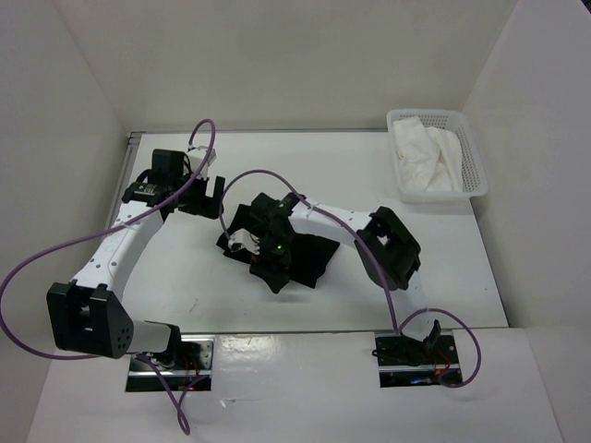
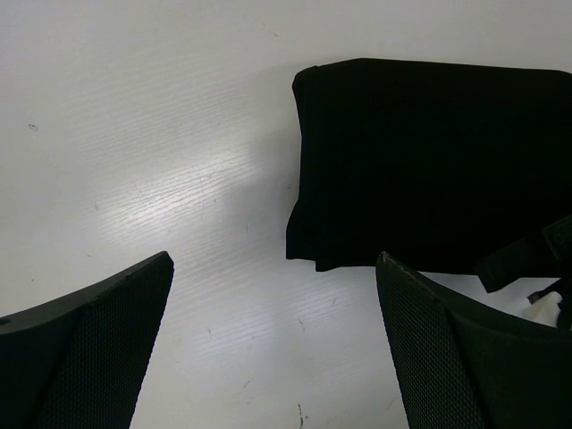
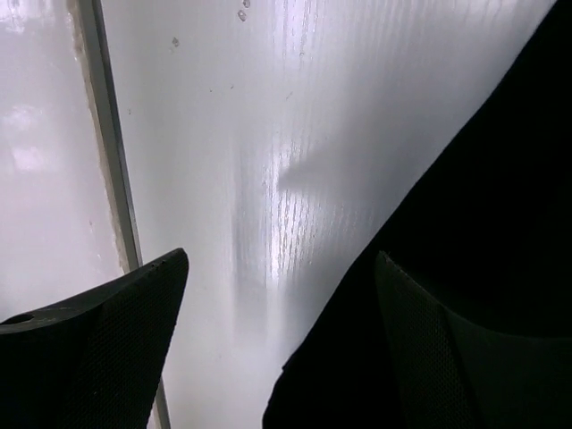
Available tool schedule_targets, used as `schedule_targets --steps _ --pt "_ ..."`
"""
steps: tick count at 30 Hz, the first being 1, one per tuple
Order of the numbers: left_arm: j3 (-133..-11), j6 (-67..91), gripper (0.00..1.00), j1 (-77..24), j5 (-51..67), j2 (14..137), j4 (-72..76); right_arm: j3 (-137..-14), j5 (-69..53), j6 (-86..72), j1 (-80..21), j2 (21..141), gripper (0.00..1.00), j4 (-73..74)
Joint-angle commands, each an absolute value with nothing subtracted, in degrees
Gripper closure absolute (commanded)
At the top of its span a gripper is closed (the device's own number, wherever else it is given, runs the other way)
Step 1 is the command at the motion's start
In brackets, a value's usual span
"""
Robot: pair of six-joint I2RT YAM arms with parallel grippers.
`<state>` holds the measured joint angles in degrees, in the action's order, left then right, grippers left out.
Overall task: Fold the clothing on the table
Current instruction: Fold the skirt
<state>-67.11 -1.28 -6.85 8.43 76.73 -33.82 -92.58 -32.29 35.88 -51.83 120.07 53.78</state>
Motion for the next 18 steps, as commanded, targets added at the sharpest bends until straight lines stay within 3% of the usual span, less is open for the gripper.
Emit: schedule_targets --steps 1,10,18 --pt "-66.7 -1.5 0.00 -6.8 9.6 75.1 -32.3 -95.5 -32.5 36.1 -52.3 111.8 0.11 55.0" --pt "-66.7 -1.5 0.00 -6.8 10.1 75.1 -32.3 -91.2 -24.3 32.8 -52.3 100.9 0.07 48.8" --pt "-66.7 -2.0 0.00 -6.8 10.1 75.7 -32.3 -87.3 -21.0 31.3 -49.0 105.4 0.07 45.0"
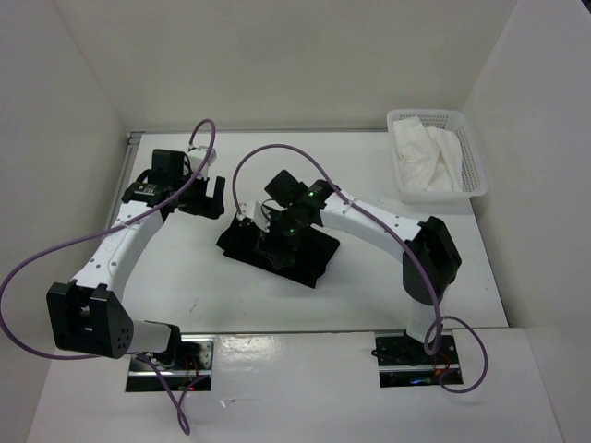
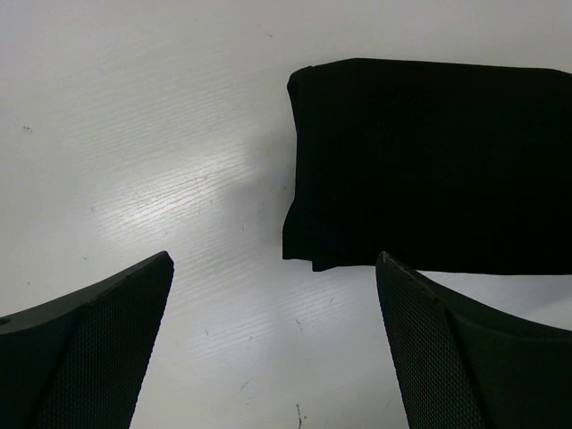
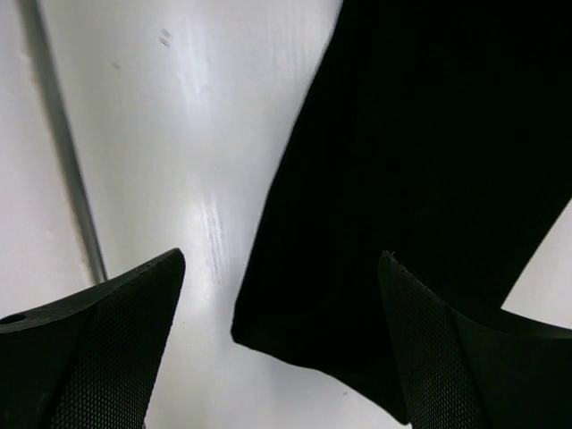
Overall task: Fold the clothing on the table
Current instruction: Fold the skirt
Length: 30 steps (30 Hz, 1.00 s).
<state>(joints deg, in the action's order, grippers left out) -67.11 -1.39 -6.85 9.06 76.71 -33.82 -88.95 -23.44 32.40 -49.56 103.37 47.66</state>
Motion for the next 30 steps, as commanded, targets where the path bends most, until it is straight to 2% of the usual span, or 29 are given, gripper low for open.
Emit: schedule_targets --steps 1,20,30 --pt "-66.7 -2.0 0.00 -6.8 10.1 75.7 -32.3 -87.3 -20.5 31.3 -49.0 105.4 0.07 45.0" --pt "-66.7 -2.0 0.00 -6.8 10.6 75.7 -32.8 -84.6 -17.8 31.3 -47.7 108.8 0.07 43.3" --pt "-66.7 -2.0 0.00 -6.8 10.6 75.7 -32.8 -84.6 -20.2 31.8 -47.1 112.4 0.06 45.6"
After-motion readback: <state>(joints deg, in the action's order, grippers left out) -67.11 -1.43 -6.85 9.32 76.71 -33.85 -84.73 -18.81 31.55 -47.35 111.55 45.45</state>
